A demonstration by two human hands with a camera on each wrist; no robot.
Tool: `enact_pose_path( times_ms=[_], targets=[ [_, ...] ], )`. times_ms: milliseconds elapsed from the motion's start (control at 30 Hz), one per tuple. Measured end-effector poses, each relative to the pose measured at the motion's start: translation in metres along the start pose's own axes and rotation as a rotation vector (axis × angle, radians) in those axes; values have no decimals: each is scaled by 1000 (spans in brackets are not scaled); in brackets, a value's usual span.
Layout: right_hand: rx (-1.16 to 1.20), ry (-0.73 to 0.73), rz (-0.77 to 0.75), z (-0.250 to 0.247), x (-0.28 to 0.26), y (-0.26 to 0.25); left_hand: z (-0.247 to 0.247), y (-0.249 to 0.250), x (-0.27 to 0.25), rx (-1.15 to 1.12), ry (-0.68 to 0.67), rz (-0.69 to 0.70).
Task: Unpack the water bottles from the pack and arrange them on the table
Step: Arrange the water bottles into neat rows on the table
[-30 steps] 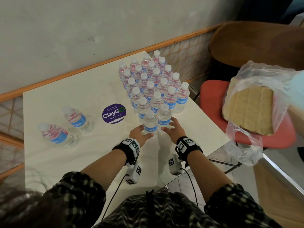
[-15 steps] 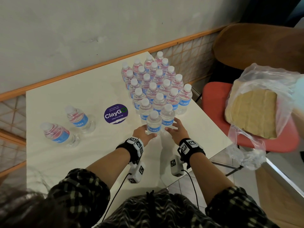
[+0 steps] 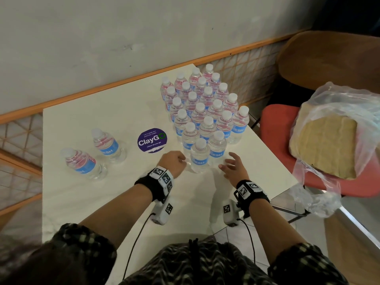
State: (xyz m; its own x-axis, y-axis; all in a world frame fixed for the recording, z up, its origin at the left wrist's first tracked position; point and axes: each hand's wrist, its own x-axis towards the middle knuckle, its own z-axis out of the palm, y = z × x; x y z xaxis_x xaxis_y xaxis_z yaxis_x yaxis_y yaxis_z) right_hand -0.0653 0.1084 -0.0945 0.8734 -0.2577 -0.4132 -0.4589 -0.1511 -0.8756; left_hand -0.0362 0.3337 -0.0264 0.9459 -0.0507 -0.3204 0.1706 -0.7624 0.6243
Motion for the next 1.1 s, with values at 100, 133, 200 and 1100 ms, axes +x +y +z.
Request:
enact_pose_path(
  times_ms=[100,133,200,1100],
  targets=[
    [10,21,6,-3,2,5,-46,-8,-3,-72,416,129],
    [16,22,10,-3,2,5,-63,-12,-4,-70,594,178],
    [38,27,23,-3,3,6,-91,-28,0,3,872,182],
    [-443,-399,-172,41,-71,-4,-46,58,-65,238,-196,399]
  ],
)
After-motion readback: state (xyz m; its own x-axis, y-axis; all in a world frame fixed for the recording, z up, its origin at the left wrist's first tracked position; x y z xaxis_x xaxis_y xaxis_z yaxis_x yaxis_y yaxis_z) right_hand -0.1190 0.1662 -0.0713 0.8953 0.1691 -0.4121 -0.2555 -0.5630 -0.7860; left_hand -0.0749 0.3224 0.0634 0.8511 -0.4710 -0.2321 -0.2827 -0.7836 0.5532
